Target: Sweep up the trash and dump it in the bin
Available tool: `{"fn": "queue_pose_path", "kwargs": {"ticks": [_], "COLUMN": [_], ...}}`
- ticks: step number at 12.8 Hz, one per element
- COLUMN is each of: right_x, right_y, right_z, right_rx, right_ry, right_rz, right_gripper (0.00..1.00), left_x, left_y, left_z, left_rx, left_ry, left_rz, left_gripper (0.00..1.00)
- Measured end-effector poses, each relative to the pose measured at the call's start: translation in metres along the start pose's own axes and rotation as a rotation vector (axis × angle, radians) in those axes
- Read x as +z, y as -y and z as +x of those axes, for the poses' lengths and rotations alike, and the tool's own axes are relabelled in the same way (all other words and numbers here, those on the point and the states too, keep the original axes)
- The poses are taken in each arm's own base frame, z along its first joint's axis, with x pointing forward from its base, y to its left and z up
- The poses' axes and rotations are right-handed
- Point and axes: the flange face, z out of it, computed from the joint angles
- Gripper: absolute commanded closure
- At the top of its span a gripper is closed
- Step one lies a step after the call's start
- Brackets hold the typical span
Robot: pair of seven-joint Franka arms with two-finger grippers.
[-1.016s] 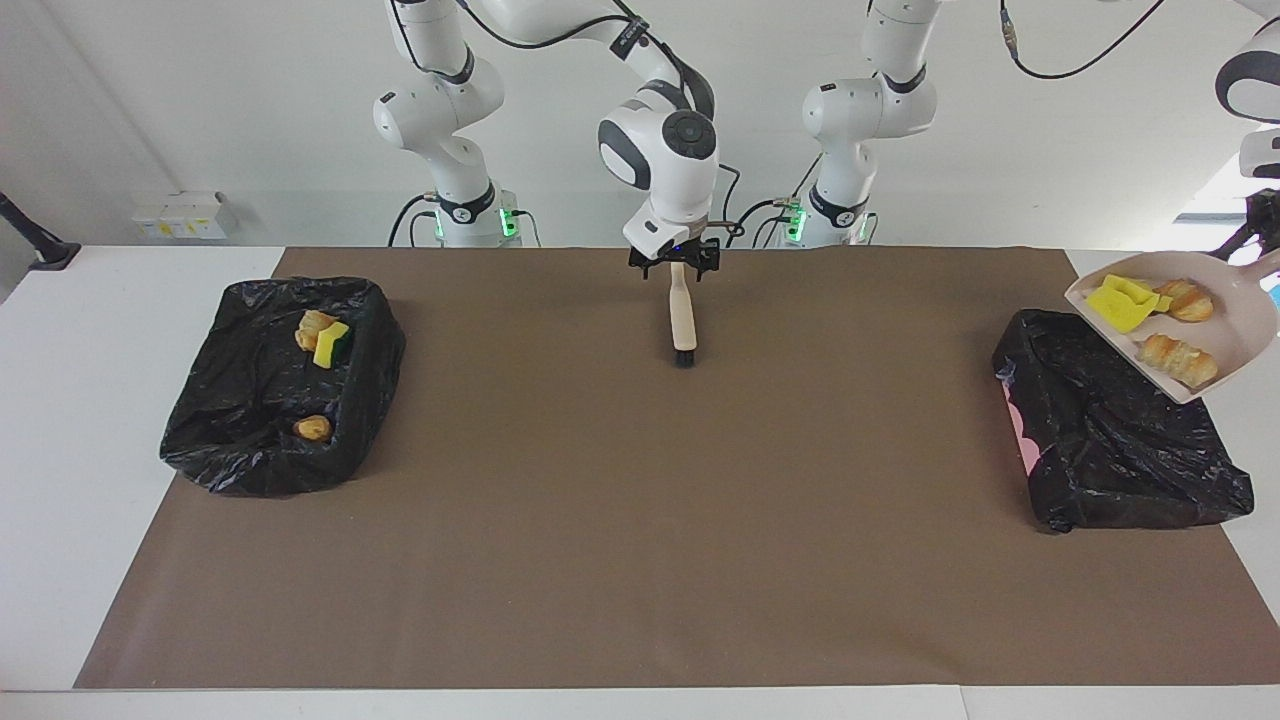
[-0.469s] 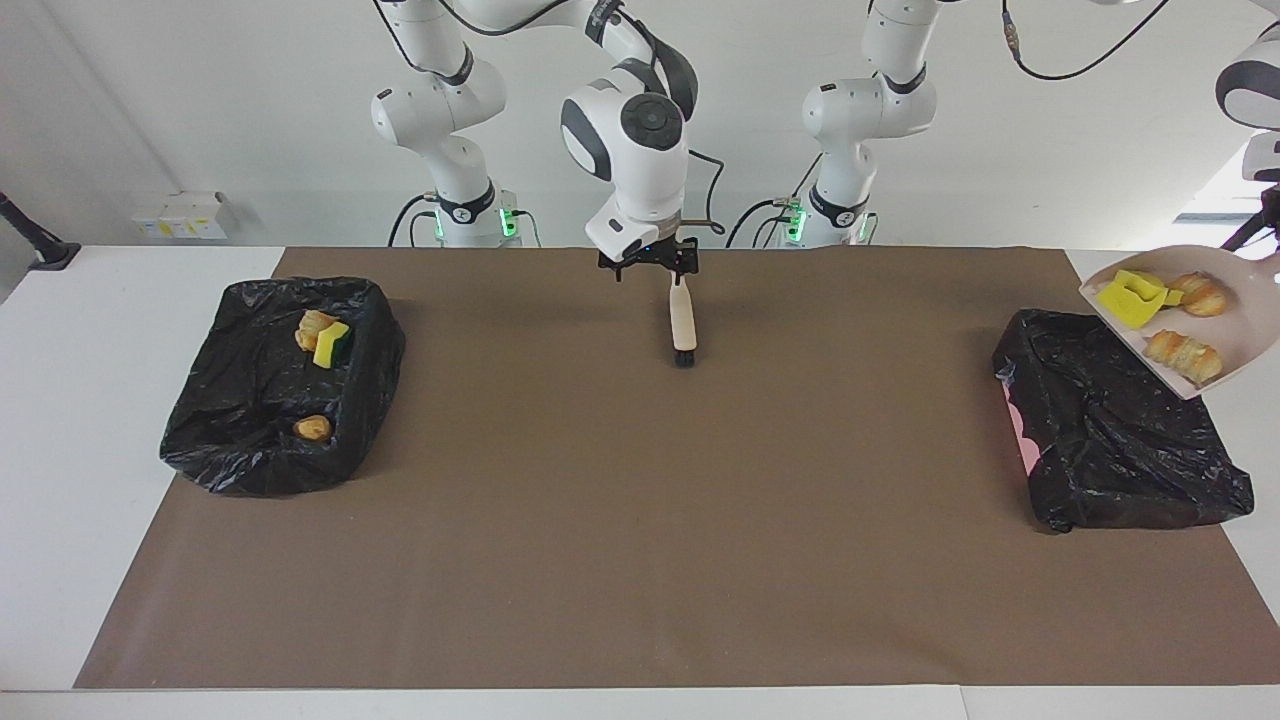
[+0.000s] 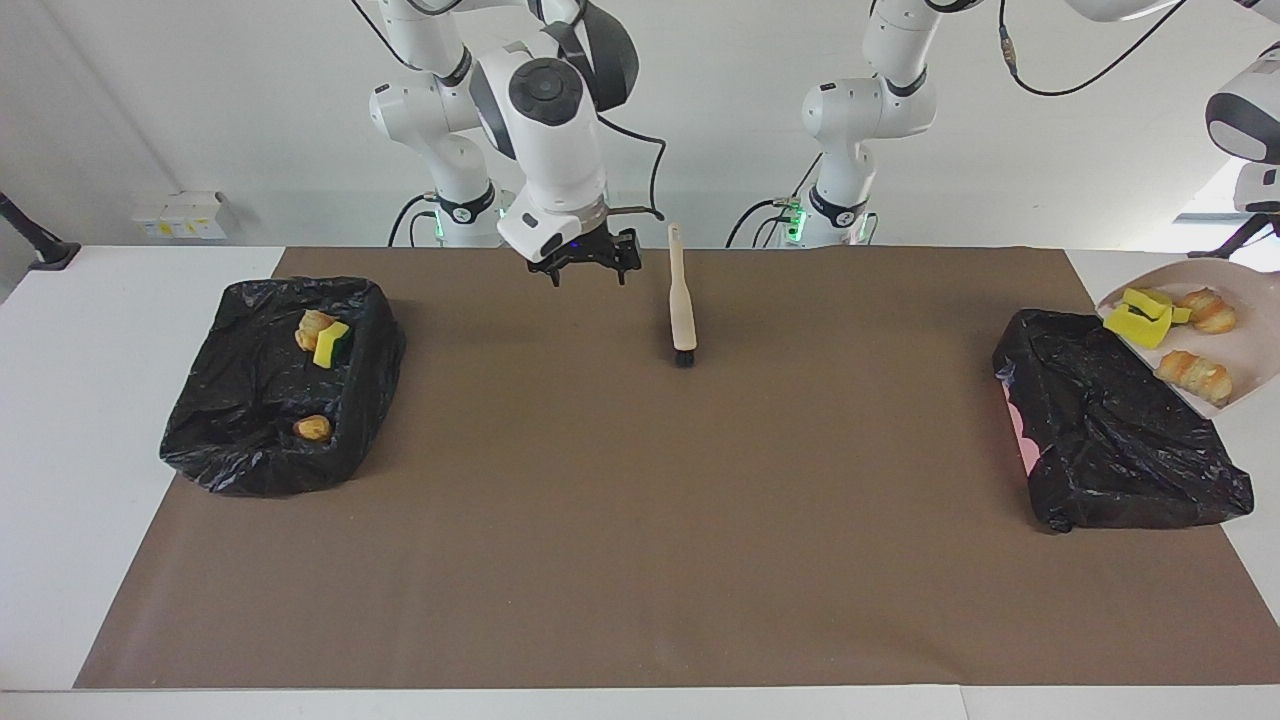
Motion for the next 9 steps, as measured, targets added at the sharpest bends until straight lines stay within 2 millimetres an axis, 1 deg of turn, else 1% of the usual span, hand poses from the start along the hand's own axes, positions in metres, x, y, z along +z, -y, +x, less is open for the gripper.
{"fn": "queue_pose_path", "kwargs": {"ticks": [3, 4, 5, 7, 9], "right_x": [-0.02, -0.025, -0.028, -0.034, -0.044], "right_y": [-0.062, -0.083, -0.101, -0.123, -0.143], "right_z": [0.009, 0.012, 0.013, 0.011, 0.009], "right_rx": [-0.092, -0.101, -0.1, -0.075, -0.038], "right_ry": [-0.039, -0.042, -0.043, -0.026, -0.024], "right_rz": [-0.021, -0.03, -0.051, -0.085, -0.089], "right_gripper": [0.0, 0.0, 0.0, 0.0, 0.0], "left_x": [-0.014, -0.024, -0.036, -0.058, -0.073], "left_y": [0.01, 0.016, 0.022, 0.024, 0.018], "left_z": [0.008, 0.012, 0.015, 0.017, 0.022], "left_rx": [0.041, 0.047, 0.042, 0.008, -0.056], "left_ry": [0.109, 0.127, 0.128, 0.086, -0.035], "left_rz": [0.021, 0.043, 0.067, 0.09, 0.074], "left_gripper": [1.0, 1.0, 1.0, 1.0, 1.0]}}
